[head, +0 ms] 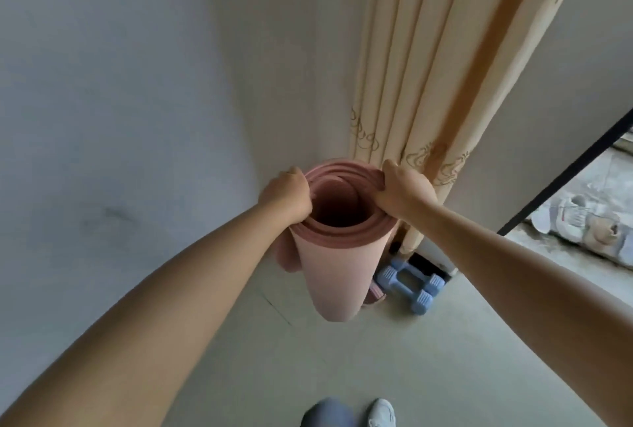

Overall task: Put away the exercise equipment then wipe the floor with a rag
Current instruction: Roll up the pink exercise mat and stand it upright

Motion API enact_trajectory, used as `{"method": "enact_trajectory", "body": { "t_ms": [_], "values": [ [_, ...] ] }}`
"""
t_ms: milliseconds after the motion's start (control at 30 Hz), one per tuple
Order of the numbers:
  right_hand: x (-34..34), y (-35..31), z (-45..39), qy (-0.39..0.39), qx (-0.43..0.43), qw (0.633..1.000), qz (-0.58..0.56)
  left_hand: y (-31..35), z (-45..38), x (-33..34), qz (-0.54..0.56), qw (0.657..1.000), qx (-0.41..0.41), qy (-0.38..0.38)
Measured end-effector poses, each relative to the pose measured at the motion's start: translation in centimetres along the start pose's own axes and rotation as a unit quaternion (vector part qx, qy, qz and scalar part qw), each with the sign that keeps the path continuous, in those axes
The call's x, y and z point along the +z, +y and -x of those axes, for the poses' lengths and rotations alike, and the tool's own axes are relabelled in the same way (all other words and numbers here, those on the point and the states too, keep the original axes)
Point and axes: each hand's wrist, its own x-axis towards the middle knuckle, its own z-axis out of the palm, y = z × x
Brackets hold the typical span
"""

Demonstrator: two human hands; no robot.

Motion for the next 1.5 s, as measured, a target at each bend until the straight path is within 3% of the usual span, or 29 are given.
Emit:
{"method": "enact_trajectory", "body": {
  "t_ms": [133,233,600,833,1133,1367,1500],
  "values": [
    [1.2,-0.1,-7.0,-0.015,-0.056,0.998,0.004,0.1,-5.6,1.0,0.017,0.998,-0.067,0.006],
    [2.8,-0.4,-12.4,-0.022,-0.07,0.997,-0.003,-0.4,-10.8,1.9,0.013,0.997,-0.07,0.021],
    [15.8,0.6,-30.5,-0.119,0.001,0.993,0.022,-3.8,-31.3,10.4,0.036,0.996,-0.075,-0.031],
    [24.2,1.9,-39.3,-0.09,0.003,0.995,0.033,-5.8,-41.5,17.8,0.091,0.989,-0.117,-0.029],
    [30.2,3.0,-44.0,-0.095,0.026,0.991,0.088,-5.9,-47.0,22.4,0.103,0.986,-0.132,0.013],
    [30.0,3.7,-45.7,-0.124,0.022,0.987,0.1,-5.8,-49.3,21.4,0.083,0.987,-0.136,-0.024],
    [28.7,2.8,-46.0,-0.135,-0.034,0.982,0.125,-5.4,-48.9,20.6,0.105,0.984,-0.141,-0.024]
  ]
}}
